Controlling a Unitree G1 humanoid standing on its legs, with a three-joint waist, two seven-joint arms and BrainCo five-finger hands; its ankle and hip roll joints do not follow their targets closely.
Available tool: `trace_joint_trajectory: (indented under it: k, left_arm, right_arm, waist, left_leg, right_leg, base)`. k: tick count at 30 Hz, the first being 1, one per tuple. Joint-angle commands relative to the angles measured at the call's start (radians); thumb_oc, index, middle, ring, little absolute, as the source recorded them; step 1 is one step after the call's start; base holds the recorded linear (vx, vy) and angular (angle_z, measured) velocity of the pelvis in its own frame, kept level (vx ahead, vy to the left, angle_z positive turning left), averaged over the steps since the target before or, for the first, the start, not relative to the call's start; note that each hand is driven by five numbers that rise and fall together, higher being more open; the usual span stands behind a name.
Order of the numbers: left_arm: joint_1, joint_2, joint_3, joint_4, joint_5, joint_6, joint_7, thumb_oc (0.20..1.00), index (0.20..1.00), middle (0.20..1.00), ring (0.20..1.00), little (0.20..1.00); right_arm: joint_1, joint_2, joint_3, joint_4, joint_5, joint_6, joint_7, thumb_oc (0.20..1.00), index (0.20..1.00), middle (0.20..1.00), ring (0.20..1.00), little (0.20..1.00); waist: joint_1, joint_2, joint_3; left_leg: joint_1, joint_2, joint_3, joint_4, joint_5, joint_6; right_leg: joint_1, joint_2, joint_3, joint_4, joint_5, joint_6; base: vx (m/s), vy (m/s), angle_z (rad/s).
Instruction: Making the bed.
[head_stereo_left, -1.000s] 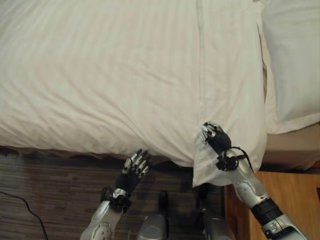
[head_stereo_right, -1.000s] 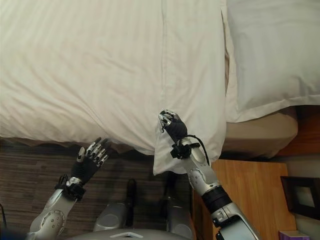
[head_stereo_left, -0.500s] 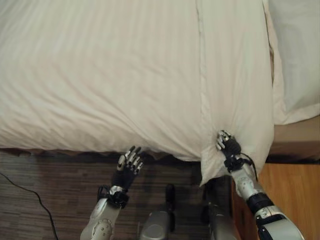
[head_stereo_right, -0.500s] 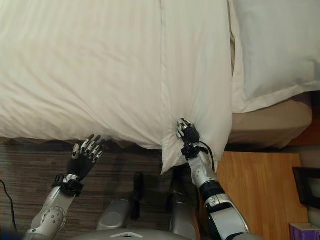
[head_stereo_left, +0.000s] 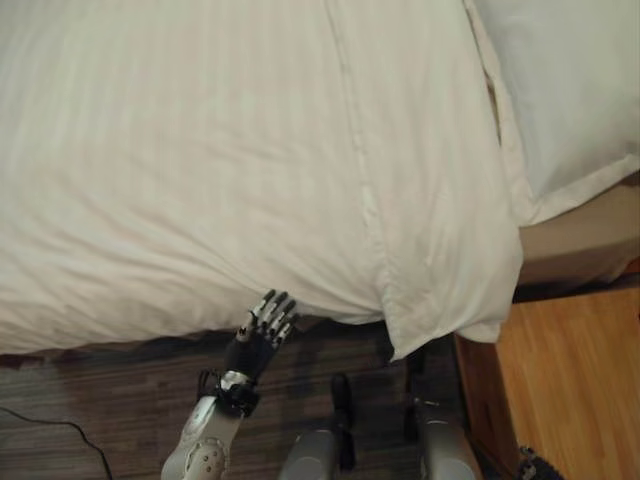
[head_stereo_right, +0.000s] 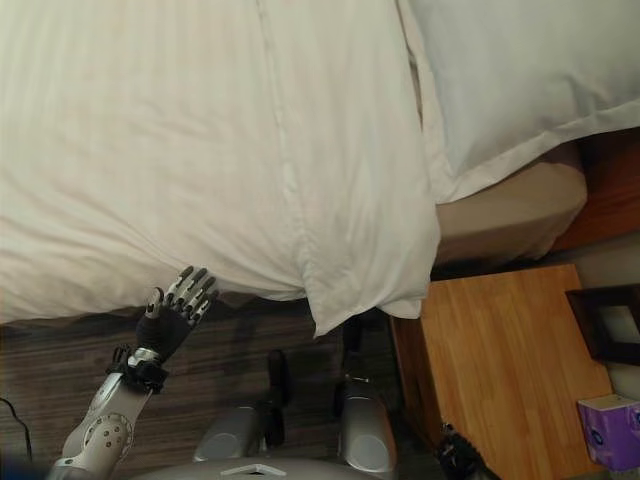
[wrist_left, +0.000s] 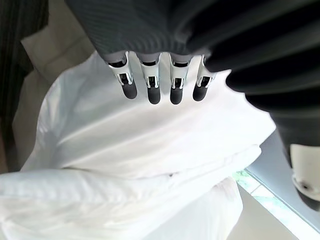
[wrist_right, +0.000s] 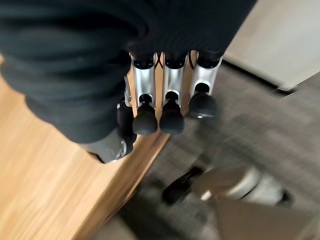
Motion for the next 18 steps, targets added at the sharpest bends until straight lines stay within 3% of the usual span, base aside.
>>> trace_joint_trajectory:
  k: [1,5,9,10,16,17,18]
  left_arm:
    - [0.029,0.027,-0.005,-0.066,-0.008,-0.037,-0.022,1.000,1.000,1.000,1.000,1.000]
    - [0.030,0.008,-0.005,-0.037,0.010,-0.041,0.010,1.000,1.000,1.000,1.000,1.000]
    - [0.041,-0.048,0.004,-0.014,0.092,-0.058,0.067,1.000,1.000,1.000,1.000,1.000]
    - [0.034,-0.073,-0.015,0.002,0.107,-0.052,0.080,1.000,1.000,1.000,1.000,1.000]
    - [0.015,-0.087,-0.074,0.008,0.165,-0.045,0.095,1.000,1.000,1.000,1.000,1.000]
    - [0.012,-0.088,-0.084,0.011,0.180,-0.046,0.102,1.000,1.000,1.000,1.000,1.000]
    - [0.013,-0.086,-0.088,0.009,0.195,-0.046,0.110,1.000,1.000,1.000,1.000,1.000]
  right_arm:
    - [-0.058,0.007,-0.013,-0.036,0.036,-0.040,-0.013,0.200,0.200,0.200,0.200,0.200]
    - [-0.003,-0.015,-0.099,-0.245,-0.002,-0.135,-0.111,0.200,0.200,0.200,0.200,0.200]
    - [0.084,-0.036,-0.146,-0.629,-0.245,-0.196,-0.226,0.200,0.200,0.200,0.200,0.200]
    - [0.086,-0.047,-0.157,-0.730,-0.363,-0.218,-0.278,0.200,0.200,0.200,0.200,0.200]
    - [0.073,-0.020,-0.118,-0.956,-0.501,-0.220,-0.324,0.200,0.200,0.200,0.200,0.200]
    - [0.081,-0.002,-0.089,-1.007,-0.483,-0.214,-0.296,1.000,1.000,1.000,1.000,1.000]
    - [0.090,0.010,-0.056,-1.028,-0.458,-0.207,-0.265,1.000,1.000,1.000,1.000,1.000]
  waist:
    - [0.001,0.008,-0.037]
    - [-0.025,0.001,-0.081]
    - [-0.050,-0.003,-0.135]
    - [-0.055,-0.001,-0.156]
    - [-0.057,0.006,-0.193]
    - [-0.058,0.007,-0.198]
    - [-0.057,0.006,-0.205]
  left_leg:
    - [-0.070,0.017,-0.086,0.004,0.074,-0.031]
    - [-0.023,0.024,-0.076,0.004,0.058,-0.030]
    - [0.030,0.025,-0.068,0.004,0.038,-0.023]
    - [0.054,0.025,-0.070,0.004,0.030,-0.018]
    - [0.105,0.021,-0.071,0.004,0.018,-0.010]
    - [0.114,0.020,-0.072,0.004,0.017,-0.009]
    - [0.122,0.019,-0.073,0.004,0.017,-0.009]
  right_leg:
    - [0.099,0.004,-0.013,0.017,-0.119,0.060]
    - [0.144,0.008,-0.007,0.017,-0.130,0.062]
    - [0.199,0.006,-0.004,0.017,-0.145,0.063]
    - [0.223,0.005,-0.005,0.017,-0.154,0.062]
    - [0.275,0.006,-0.002,0.017,-0.168,0.058]
    - [0.285,0.007,-0.001,0.017,-0.170,0.057]
    - [0.294,0.006,-0.002,0.017,-0.171,0.054]
  base:
    - [0.00,0.000,0.00]
    - [0.07,0.006,-0.02]
    - [0.08,-0.005,-0.10]
    - [0.05,-0.014,-0.19]
    - [0.00,-0.004,-0.02]
    - [0.00,-0.016,0.04]
    - [0.00,0.000,0.00]
